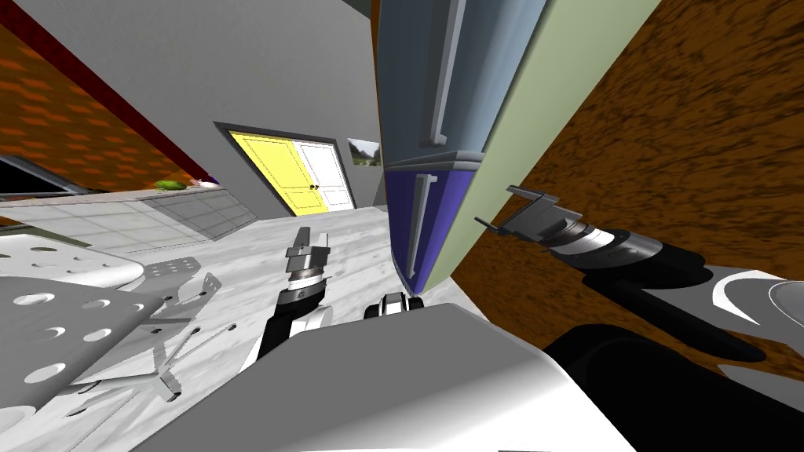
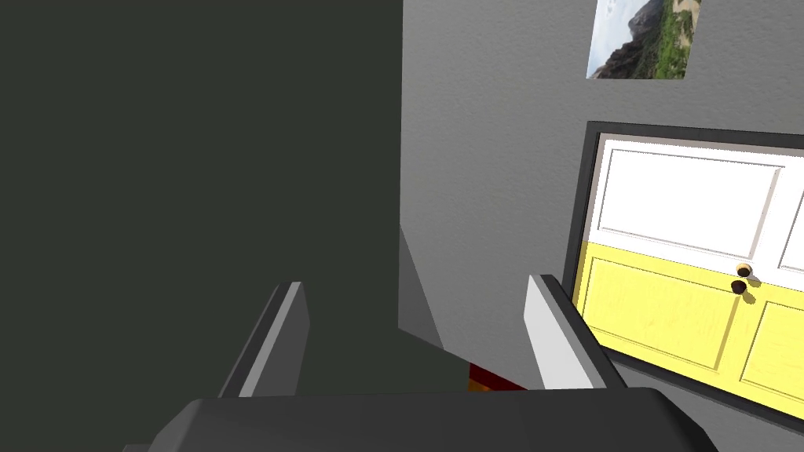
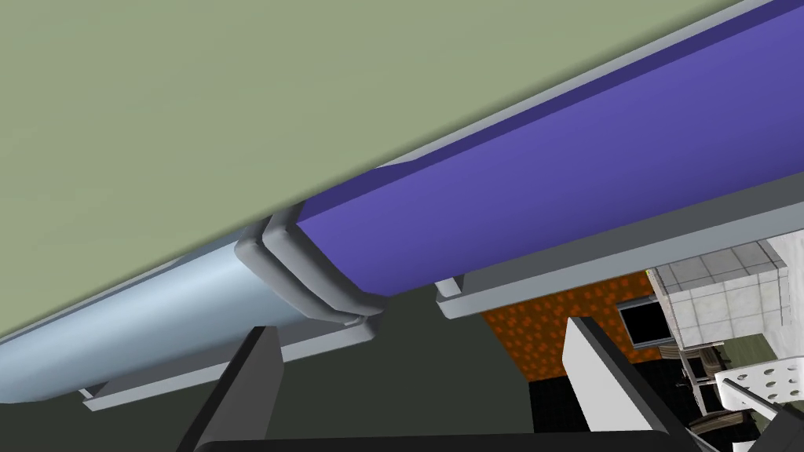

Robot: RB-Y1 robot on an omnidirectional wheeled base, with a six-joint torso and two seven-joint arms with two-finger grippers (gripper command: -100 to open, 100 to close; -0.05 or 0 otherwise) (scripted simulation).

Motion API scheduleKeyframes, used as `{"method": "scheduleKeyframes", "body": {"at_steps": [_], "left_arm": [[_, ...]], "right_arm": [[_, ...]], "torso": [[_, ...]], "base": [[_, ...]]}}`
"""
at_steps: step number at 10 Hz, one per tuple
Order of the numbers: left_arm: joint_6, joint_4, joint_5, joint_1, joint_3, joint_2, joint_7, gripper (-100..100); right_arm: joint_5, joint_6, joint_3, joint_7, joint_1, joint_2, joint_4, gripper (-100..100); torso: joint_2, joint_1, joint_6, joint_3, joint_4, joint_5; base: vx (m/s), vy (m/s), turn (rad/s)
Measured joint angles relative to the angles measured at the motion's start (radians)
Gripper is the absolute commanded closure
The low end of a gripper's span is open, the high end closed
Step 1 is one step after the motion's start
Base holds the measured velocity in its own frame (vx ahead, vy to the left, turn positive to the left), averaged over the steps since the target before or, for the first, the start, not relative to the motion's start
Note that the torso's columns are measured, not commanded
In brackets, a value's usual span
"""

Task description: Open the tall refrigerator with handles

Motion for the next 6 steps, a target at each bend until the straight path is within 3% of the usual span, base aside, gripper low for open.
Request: {"method": "scheduleKeyframes", "body": {"at_steps": [3,6], "left_arm": [[0.0,0.0,0.0,0.0,0.0,0.0,0.0,0],[0.0,0.0,0.0,0.0,0.0,0.0,0.0,0]], "right_arm": [[0.02,-0.005,-0.06,0.014,0.017,-0.033,0.008,-100],[0.023,-0.004,-0.076,0.014,0.021,-0.042,0.009,-100]], "torso": [[0.001,0.0,0.0,0.0,0.0,0.0],[0.001,-0.006,-0.001,0.001,0.0,-0.002]], "base": [[0.016,0.064,-0.065],[-0.003,-0.001,0.011]]}}
